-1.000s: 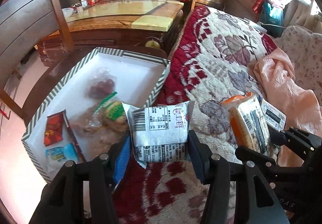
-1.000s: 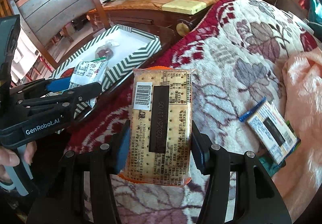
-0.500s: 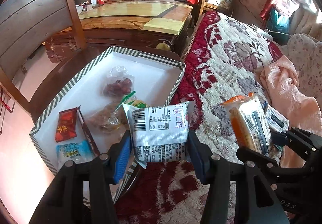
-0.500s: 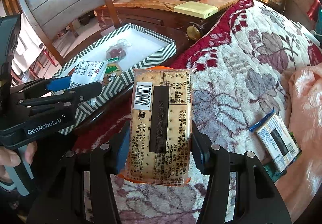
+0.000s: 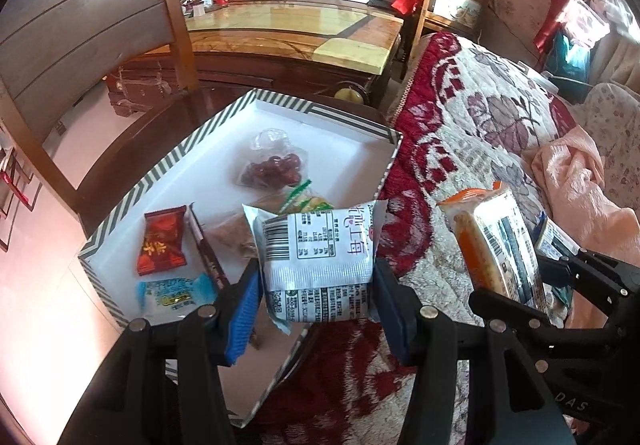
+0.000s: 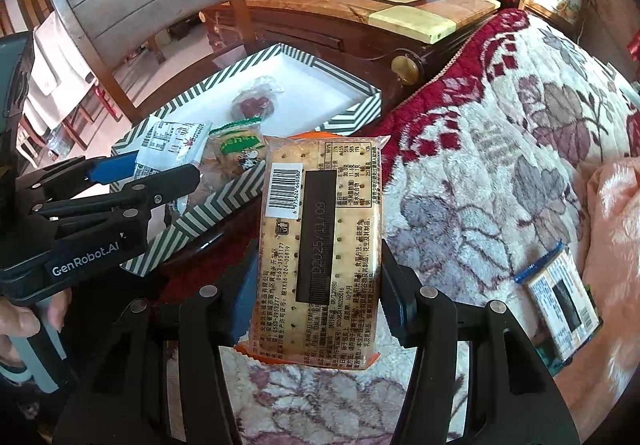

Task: Organize snacks
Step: 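Carry the white packet and the cracker pack over the tray with both tools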

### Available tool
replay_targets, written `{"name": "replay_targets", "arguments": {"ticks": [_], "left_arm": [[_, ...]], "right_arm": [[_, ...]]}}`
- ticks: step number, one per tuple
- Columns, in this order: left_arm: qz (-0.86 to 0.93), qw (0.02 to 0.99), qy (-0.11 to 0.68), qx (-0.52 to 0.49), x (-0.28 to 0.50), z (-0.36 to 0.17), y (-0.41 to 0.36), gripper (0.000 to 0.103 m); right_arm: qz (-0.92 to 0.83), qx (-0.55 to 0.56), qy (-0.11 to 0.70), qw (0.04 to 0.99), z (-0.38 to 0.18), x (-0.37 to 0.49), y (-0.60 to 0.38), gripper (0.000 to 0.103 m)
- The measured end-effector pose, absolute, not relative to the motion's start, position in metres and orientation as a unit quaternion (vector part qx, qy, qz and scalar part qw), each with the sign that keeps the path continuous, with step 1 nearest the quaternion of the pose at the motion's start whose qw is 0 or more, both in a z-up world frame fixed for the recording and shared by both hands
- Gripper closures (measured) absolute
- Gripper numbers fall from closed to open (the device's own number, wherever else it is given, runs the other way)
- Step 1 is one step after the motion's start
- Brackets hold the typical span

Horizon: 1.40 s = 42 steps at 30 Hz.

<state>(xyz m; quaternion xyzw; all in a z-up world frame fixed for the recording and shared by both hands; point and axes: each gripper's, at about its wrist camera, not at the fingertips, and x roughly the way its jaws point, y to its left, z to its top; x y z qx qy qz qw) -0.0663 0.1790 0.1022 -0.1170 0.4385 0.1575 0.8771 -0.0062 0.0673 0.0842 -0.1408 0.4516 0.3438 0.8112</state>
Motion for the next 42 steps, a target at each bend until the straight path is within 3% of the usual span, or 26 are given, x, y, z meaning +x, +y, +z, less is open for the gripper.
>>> {"name": "replay_targets", "arguments": {"ticks": [42], "left_arm": [[0.233, 0.846, 0.444, -0.179, -0.091, 0.074, 0.264, 0.046]], "right_arm": [[0.398, -0.192, 0.461, 0.770, 0.079, 0.021, 0.191, 0.050]]}}
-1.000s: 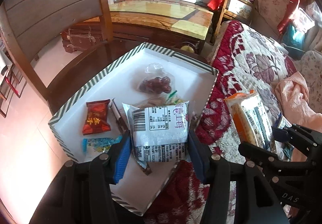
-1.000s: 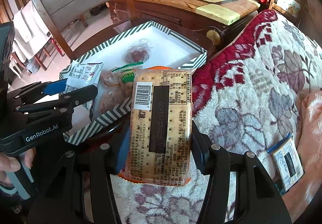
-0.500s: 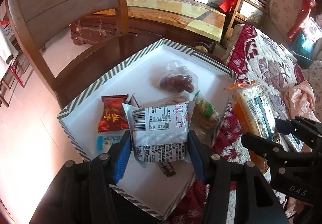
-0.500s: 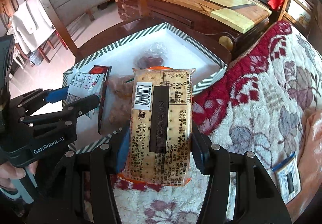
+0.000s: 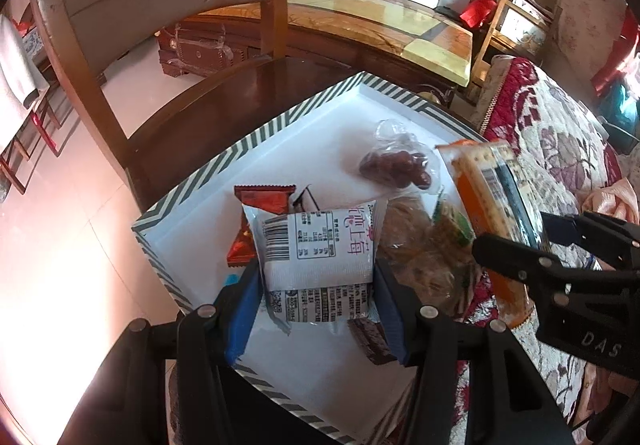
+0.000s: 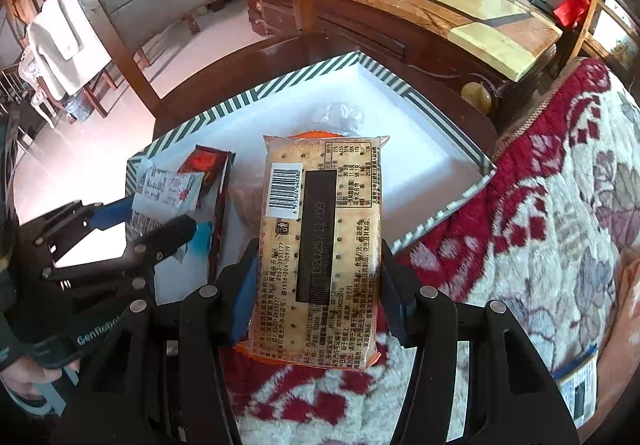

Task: Organize snacks
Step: 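Carry the white packet and the cracker pack over the tray with both tools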

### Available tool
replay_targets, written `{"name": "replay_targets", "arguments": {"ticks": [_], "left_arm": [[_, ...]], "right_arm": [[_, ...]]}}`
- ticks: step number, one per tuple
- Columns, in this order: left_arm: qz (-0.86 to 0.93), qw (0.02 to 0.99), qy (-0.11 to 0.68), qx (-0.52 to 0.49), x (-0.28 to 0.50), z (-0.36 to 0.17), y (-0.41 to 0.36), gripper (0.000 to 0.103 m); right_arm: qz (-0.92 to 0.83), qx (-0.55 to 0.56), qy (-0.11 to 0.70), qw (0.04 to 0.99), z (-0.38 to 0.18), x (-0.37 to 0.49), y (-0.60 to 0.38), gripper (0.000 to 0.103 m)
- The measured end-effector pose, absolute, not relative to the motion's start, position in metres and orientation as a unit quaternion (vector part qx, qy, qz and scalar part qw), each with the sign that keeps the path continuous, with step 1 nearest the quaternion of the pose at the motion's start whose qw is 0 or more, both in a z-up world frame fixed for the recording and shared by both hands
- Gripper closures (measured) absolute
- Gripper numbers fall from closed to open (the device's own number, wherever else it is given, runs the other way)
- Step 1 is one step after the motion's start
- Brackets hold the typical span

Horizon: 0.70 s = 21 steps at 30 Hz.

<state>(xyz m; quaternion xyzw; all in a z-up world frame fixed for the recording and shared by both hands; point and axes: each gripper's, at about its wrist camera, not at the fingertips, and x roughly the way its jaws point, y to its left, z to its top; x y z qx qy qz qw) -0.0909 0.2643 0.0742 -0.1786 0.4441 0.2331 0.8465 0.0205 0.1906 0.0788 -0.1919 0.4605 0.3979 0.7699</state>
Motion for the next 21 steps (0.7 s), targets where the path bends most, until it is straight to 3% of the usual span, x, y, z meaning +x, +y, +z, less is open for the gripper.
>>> {"name": "replay_targets", "arguments": {"ticks": [21], "left_arm": [[0.250, 0.833, 0.456, -0.187, -0.086, 0.060, 0.281, 0.044]], "right_arm": [[0.401, -0.216, 0.485, 0.747, 0.048, 0.050, 0.264, 0.050]]}}
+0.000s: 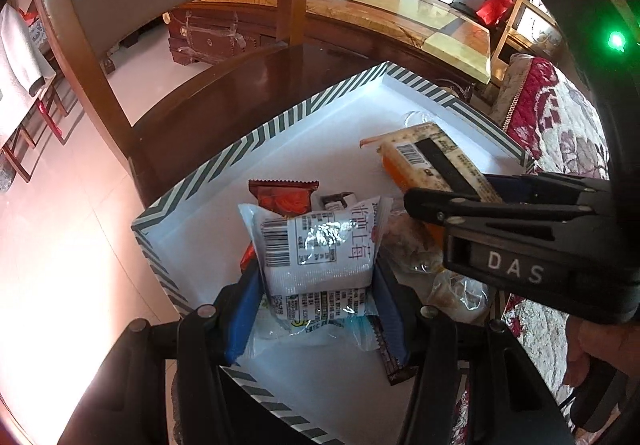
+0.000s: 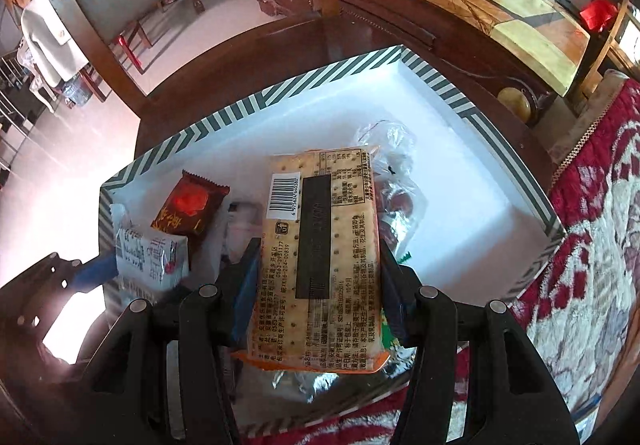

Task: Organize snacks
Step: 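Carry the white packet and the cracker pack over the tray with both tools, then release the white packet with the left tool while the right tool releases the cracker pack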

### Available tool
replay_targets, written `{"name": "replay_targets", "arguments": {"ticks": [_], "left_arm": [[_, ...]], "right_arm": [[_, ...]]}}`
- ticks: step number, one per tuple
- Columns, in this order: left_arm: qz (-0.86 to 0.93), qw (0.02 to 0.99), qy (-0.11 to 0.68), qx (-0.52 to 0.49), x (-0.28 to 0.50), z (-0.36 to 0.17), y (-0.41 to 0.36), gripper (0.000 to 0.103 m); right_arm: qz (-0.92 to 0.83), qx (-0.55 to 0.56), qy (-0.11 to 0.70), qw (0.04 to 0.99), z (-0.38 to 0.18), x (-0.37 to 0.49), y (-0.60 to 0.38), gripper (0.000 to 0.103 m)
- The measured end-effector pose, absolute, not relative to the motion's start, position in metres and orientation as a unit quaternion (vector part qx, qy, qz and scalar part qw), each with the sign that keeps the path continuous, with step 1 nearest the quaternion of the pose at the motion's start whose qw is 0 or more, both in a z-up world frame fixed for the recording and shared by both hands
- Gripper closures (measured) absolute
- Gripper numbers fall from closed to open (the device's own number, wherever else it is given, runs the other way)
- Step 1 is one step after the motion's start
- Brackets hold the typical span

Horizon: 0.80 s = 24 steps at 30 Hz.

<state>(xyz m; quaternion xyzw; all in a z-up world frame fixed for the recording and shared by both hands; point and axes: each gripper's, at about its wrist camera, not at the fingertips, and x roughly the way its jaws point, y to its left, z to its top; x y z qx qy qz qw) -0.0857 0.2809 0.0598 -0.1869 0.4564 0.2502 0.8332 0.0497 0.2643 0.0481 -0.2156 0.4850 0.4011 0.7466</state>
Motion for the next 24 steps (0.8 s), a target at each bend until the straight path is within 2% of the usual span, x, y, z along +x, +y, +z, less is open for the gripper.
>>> {"name": "replay_targets", "arguments": {"ticks": [5, 7, 16, 24], "left_arm": [[0.257, 0.830, 0.458, -0.189, -0.086, 0.059, 0.283, 0.040], [0.257, 0.828, 0.459, -0.193, -0.087, 0.058, 0.283, 0.036], [0.278, 0.833, 0.446, -0.174, -0.095, 0.069, 0.277, 0.021], [0.263, 0.851, 0.429, -0.153, -0.094, 0.086, 0.255, 0.016]], "right_arm": [[0.407, -0.192, 0.486, 0.750, 0.052, 0.048, 0.258, 0.048], [0.406, -0.170, 0.483, 0.757, 0.058, 0.049, 0.251, 0.044], [0.399, -0.136, 0.465, 0.778, 0.076, 0.039, 0.219, 0.044], [0.376, -0.094, 0.454, 0.802, 0.084, 0.030, 0.175, 0.044]]}}
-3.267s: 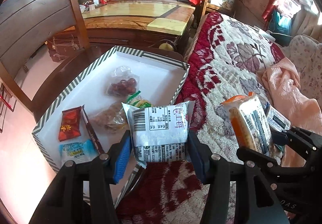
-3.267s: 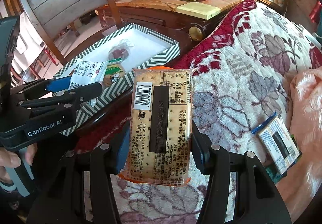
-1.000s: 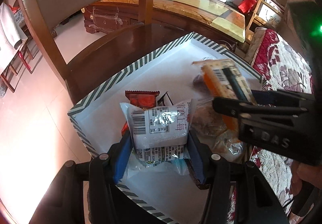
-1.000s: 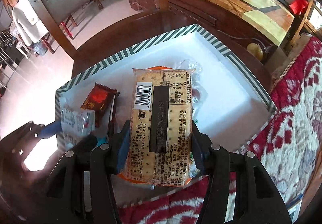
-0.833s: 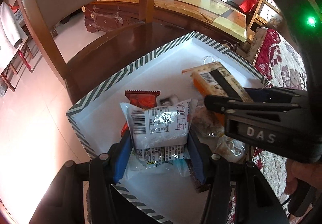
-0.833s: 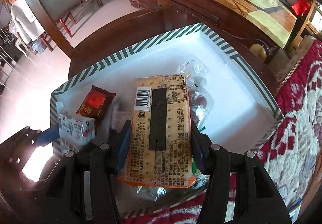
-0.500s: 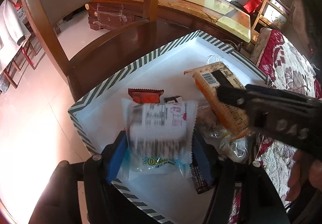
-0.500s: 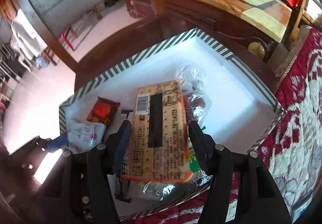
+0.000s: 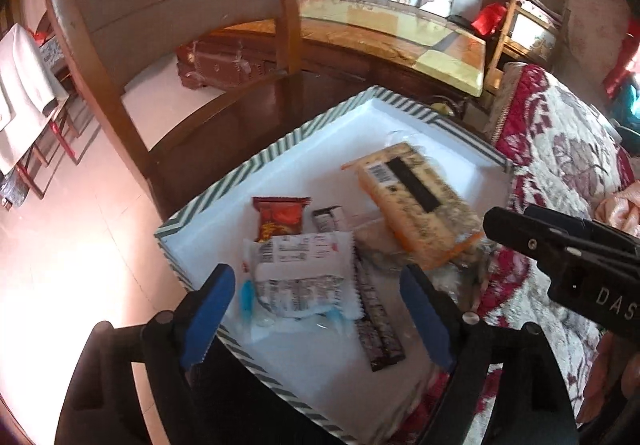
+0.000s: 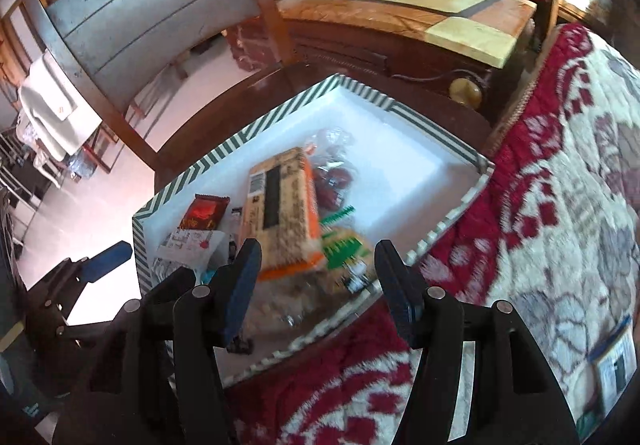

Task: Organize snacks
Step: 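Release the white packet with the left tool while the right tool releases the cracker pack, then move both tools back over the quilt toward the remaining snacks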

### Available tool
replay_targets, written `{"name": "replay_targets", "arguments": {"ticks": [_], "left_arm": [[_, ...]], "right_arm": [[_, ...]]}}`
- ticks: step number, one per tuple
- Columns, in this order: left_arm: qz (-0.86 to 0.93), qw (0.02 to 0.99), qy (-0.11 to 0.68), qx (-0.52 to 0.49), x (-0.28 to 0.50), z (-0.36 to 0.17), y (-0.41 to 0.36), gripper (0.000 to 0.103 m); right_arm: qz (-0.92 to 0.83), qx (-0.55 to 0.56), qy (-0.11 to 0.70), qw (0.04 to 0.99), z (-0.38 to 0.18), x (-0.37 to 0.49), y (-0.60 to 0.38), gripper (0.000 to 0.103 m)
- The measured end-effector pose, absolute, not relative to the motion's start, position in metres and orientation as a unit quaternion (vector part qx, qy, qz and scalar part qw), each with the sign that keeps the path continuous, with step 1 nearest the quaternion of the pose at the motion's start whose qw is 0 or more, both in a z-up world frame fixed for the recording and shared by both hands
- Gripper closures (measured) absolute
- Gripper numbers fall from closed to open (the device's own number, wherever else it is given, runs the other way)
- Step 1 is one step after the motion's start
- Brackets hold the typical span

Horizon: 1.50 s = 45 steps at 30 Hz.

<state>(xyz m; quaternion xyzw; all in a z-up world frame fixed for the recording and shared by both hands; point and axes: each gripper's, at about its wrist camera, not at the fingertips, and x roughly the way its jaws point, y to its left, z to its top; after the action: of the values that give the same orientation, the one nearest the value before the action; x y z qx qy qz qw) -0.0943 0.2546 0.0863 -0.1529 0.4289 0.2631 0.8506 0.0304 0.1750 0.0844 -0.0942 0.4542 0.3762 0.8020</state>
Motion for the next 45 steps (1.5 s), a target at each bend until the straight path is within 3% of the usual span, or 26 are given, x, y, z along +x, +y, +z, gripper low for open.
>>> {"name": "replay_targets", "arguments": {"ticks": [11, 45], "left_arm": [[0.213, 0.866, 0.432, -0.132, -0.078, 0.093, 0.205, 0.016], [0.051, 0.865, 0.497, -0.051, -0.009, 0.068, 0.048, 0.016]], "right_arm": [[0.324, -0.050, 0.437, 0.837, 0.099, 0.023, 0.096, 0.044], [0.142, 0.016, 0.490, 0.860, 0.048, 0.006, -0.152, 0.044]]}}
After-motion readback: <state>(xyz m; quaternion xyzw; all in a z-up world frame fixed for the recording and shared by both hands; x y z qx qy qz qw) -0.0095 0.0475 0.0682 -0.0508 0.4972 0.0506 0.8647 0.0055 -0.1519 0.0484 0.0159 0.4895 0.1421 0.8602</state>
